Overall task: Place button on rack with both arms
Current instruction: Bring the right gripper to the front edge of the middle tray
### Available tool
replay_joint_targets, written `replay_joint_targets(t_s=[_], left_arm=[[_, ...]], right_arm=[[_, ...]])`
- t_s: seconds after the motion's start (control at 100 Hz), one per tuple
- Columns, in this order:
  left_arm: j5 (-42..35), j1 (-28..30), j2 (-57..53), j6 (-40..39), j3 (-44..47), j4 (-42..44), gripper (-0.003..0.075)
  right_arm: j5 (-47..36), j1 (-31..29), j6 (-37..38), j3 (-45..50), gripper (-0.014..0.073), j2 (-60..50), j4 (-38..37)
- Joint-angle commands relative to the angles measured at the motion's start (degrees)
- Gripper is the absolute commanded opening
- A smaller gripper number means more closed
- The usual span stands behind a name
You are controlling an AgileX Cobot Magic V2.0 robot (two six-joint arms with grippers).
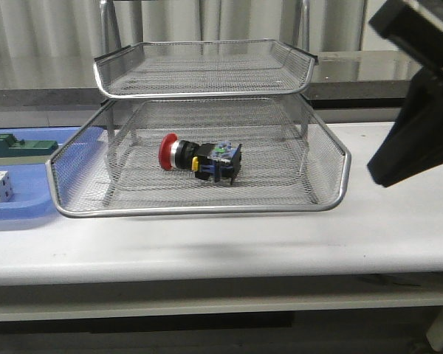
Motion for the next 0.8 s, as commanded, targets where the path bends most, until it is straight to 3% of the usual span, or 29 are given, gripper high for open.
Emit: replay_joint_targets(t_s=[0.0, 0.34, 0.79], left_arm=[[-3.46, 0.0, 0.36, -0.72, -1.49, -0.12, -0.0021], [-3.46, 0.0, 0.36, -0.72, -1.49, -0.12, -0.0021], [-3.46, 0.0, 0.36, -0.72, -1.49, -0.12, -0.0021]], right_arm=[[-3.41, 2.37, -0.83, -1.96, -0.006, 1.15, 2.6], [-9.71, 10.85, -0.03, -1.96, -0.006, 8.36, 4.27], [-16.65, 13.65, 0.51, -1.9, -0.006, 10.87, 4.27]])
